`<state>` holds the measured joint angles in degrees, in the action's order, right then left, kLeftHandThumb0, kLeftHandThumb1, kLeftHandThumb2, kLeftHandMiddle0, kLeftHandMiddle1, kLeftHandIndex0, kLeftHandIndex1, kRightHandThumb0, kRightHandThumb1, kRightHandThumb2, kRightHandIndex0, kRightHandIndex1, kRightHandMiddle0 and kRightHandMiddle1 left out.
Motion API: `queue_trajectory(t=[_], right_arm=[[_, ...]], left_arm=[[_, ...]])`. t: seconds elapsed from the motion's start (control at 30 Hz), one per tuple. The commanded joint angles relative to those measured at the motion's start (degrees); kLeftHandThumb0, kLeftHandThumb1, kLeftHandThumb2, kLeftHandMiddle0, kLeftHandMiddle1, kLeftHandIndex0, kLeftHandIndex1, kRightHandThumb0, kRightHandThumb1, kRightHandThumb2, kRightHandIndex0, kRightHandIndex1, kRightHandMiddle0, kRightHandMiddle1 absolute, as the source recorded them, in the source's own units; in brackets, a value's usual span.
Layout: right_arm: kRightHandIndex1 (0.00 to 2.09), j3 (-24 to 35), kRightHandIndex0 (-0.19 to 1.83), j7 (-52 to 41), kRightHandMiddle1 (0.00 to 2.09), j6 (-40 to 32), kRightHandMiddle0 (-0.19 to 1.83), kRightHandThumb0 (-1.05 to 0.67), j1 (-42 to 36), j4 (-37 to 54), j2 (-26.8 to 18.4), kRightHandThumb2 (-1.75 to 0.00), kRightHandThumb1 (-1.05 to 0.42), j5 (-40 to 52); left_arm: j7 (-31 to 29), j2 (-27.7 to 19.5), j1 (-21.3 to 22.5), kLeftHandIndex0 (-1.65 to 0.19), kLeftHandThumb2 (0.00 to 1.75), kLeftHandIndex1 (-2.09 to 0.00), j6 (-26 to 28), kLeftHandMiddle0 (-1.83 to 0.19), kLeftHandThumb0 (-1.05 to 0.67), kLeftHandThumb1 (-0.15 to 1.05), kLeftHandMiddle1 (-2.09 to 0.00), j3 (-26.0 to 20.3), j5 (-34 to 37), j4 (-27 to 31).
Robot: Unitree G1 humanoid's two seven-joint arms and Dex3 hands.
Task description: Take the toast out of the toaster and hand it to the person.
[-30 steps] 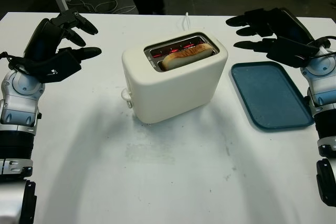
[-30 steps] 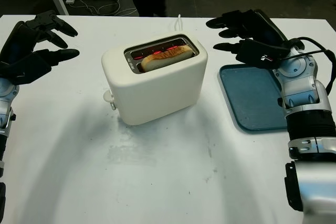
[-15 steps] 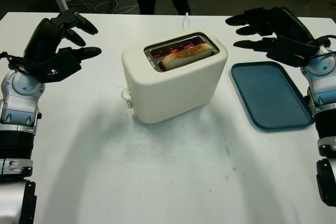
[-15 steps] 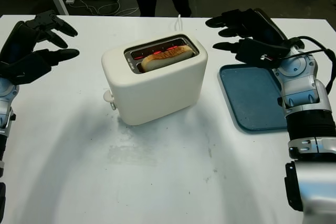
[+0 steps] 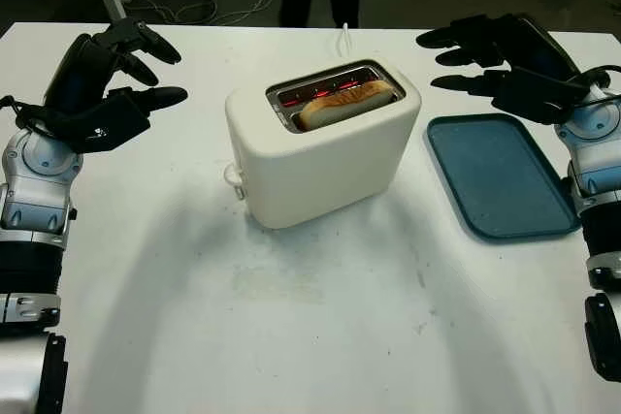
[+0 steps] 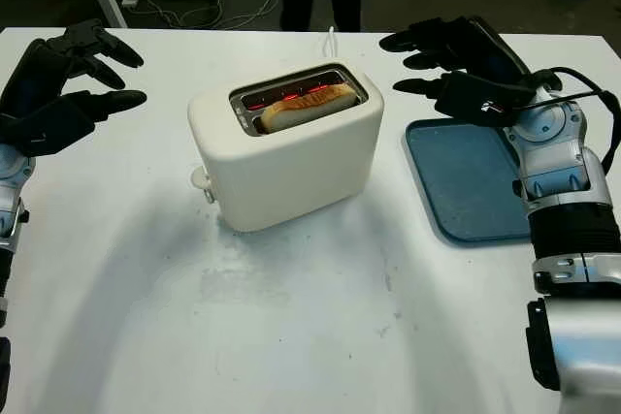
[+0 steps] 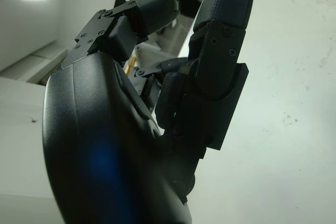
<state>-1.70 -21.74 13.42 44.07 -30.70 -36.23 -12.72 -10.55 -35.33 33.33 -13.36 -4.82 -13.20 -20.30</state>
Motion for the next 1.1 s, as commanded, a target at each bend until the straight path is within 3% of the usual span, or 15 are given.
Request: queue_trajectory(t=[0.0, 1.07], right_arm=[[0.01, -0.2, 0.80, -0.2, 0.00, 0.6, 0.74, -0.35, 0.6, 0.1, -0.6, -0.01, -0.92, -0.2], [0.00, -0.1, 0.80, -0.1, 0.00, 1.4, 0.74, -0.34, 0.8, -0.6, -0.3, 0.00, -0.92, 0.2]], left_arm=[[0.2, -0.1, 0.4, -0.40, 0.09, -1.19, -0.1, -0.48, -0.91, 0.92, -1.31, -0.1, 0.4, 0.2], [0.2, -0.3, 0.6, -0.41, 0.09, -1.19, -0.8, -0.49, -0.92, 0.92, -1.30, 0.0, 0.2, -0.2]])
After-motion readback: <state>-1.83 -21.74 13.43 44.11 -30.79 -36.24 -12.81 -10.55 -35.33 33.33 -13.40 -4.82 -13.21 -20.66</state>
